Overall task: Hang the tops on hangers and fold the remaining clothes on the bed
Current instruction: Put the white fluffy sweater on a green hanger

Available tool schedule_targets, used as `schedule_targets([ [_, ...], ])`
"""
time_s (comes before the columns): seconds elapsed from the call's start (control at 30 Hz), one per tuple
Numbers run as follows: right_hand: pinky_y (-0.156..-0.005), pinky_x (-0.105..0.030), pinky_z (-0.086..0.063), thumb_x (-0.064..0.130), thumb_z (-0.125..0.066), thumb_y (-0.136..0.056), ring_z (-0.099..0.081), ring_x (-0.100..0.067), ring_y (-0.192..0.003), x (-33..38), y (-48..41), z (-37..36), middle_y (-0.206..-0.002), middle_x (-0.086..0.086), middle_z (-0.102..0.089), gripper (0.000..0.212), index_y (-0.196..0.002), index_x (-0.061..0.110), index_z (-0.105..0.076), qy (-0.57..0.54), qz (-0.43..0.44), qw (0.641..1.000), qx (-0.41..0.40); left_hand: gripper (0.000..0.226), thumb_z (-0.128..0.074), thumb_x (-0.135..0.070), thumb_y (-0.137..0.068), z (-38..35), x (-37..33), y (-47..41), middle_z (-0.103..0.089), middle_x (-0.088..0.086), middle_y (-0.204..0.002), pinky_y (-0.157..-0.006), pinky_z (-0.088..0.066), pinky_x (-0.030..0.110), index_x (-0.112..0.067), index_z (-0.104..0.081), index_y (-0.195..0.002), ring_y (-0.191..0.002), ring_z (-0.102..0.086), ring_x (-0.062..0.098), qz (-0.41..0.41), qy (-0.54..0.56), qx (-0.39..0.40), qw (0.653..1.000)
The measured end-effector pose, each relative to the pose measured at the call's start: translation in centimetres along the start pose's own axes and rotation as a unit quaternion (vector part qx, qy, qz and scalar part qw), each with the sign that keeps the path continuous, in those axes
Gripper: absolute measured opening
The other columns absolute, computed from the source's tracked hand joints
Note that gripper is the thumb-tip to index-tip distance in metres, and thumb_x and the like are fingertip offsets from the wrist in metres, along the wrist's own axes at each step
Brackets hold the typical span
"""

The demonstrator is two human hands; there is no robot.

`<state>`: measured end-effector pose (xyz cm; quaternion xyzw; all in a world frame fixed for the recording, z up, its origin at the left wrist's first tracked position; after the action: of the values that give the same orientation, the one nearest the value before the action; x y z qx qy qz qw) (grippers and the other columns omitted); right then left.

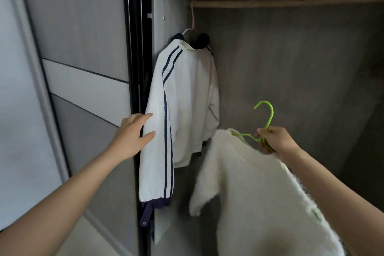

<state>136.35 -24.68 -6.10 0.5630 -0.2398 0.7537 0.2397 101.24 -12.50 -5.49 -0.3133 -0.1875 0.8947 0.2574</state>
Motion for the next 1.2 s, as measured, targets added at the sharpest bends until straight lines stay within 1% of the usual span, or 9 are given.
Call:
schedule_targets([
  [0.13, -0.029, -0.018, -0.031, 0.008, -0.052, -0.094, -0.036, -0.006, -0.025, 1.9, -2.6, -0.8, -0.034, -0.001, -0.042, 0.032, -0.062, 0.005, -0.05, -0.048, 0.02, 0.998, -0.032, 0.054, -0.057, -0.026, -0.092, -1.0, 0.3, -5.0, -0.037, 0.01, -0.143, -0.105, -0.025, 0.036, -0.016, -0.039, -0.141, -0.132, -0.028, 0.029, -0.042, -0.033, -0.038, 0.998],
  [0.23, -0.032, -0.016, -0.038, 0.008, -0.057, -0.092, -0.042, -0.005, -0.027, 4.8, -4.0, -1.1, -0.047, -0.008, -0.047, 0.025, -0.067, 0.006, -0.053, -0.051, 0.05, 0.996, -0.051, 0.051, -0.062, -0.024, -0.088, -0.1, 0.7, -9.6, -0.037, 0.015, -0.143, -0.104, -0.025, 0.045, -0.013, -0.047, -0.136, -0.133, -0.024, 0.033, -0.09, -0.073, -0.106, 0.988],
  [0.33, -0.035, -0.014, -0.042, -0.004, -0.057, -0.087, -0.046, -0.003, -0.03, 8.1, -6.4, -2.8, -0.057, -0.01, -0.051, 0.008, -0.089, 0.003, -0.058, -0.104, 0.077, 0.989, -0.076, 0.048, -0.069, -0.02, -0.082, 1.6, 1.0, -15.5, -0.034, 0.024, -0.144, -0.102, -0.025, 0.058, -0.01, -0.056, -0.127, -0.132, -0.018, 0.03, -0.164, -0.103, -0.161, 0.968],
  [0.43, -0.037, -0.014, -0.043, -0.016, -0.049, -0.085, -0.051, -0.004, -0.033, 10.2, -7.3, -3.9, -0.043, -0.001, -0.058, 0.035, -0.111, 0.006, -0.055, -0.128, 0.068, 0.986, -0.085, 0.04, -0.063, -0.022, -0.081, 3.2, 0.3, -18.6, -0.034, 0.029, -0.141, -0.096, -0.026, 0.066, -0.007, -0.058, -0.118, -0.131, -0.018, 0.034, -0.202, -0.126, -0.217, 0.947],
  [0.57, -0.035, -0.014, -0.043, -0.019, -0.041, -0.086, -0.055, -0.007, -0.034, 14.0, -9.1, -5.7, -0.043, 0.0, -0.06, 0.045, -0.123, 0.006, -0.051, -0.171, 0.083, 0.977, -0.099, 0.04, -0.062, -0.019, -0.083, 7.0, 1.4, -23.5, -0.024, 0.027, -0.148, -0.097, -0.021, 0.069, -0.008, -0.055, -0.121, -0.136, -0.014, 0.041, -0.189, -0.118, -0.296, 0.929],
  [0.73, -0.035, -0.014, -0.043, -0.016, -0.041, -0.089, -0.056, -0.005, -0.034, 17.9, -10.3, -7.8, -0.039, 0.001, -0.058, 0.047, -0.13, 0.004, -0.049, -0.132, 0.119, 0.977, -0.117, 0.057, -0.069, -0.018, -0.079, 6.6, 2.3, -25.6, -0.018, 0.029, -0.15, -0.097, -0.026, 0.068, -0.011, -0.047, -0.132, -0.136, -0.016, 0.051, -0.239, -0.157, -0.326, 0.901],
  [0.87, -0.033, -0.011, -0.037, -0.015, -0.043, -0.089, -0.052, -0.003, -0.031, 22.1, -12.4, -9.3, -0.036, 0.006, -0.055, 0.046, -0.128, 0.008, -0.05, -0.066, 0.158, 0.977, -0.129, 0.056, -0.067, -0.021, -0.079, 6.1, 2.5, -26.0, -0.032, 0.022, -0.147, -0.091, -0.036, 0.064, -0.011, -0.048, -0.13, -0.134, -0.02, 0.05, -0.26, -0.166, -0.365, 0.879],
  [1.1, -0.043, -0.016, -0.047, -0.016, -0.038, -0.085, -0.053, -0.003, -0.034, 30.7, -18.1, -10.3, -0.042, 0.004, -0.059, 0.035, -0.106, 0.001, -0.061, 0.026, 0.239, 0.955, -0.174, 0.049, -0.054, -0.026, -0.084, 6.2, 2.7, -25.8, -0.036, 0.019, -0.146, -0.091, -0.037, 0.063, -0.012, -0.05, -0.131, -0.134, -0.015, 0.047, -0.281, -0.164, -0.404, 0.855],
  [1.2, -0.046, -0.014, -0.042, -0.009, -0.039, -0.088, -0.05, 0.001, -0.031, 32.9, -21.1, -10.3, -0.051, 0.001, -0.06, 0.032, -0.114, -0.007, -0.059, 0.086, 0.237, 0.945, -0.21, 0.051, -0.056, -0.026, -0.082, 6.1, 2.4, -25.7, -0.036, 0.019, -0.146, -0.093, -0.036, 0.062, -0.012, -0.052, -0.131, -0.134, -0.015, 0.045, -0.285, -0.164, -0.408, 0.851],
])
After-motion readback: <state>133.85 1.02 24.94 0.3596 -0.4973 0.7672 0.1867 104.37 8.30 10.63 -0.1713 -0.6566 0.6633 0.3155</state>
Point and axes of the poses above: each hand's wrist, its own y-axis away from the middle knuckle, its own z-axis out of the back of the hand, x = y × z, the point moved 7 cm from there along -y, towards the middle knuckle
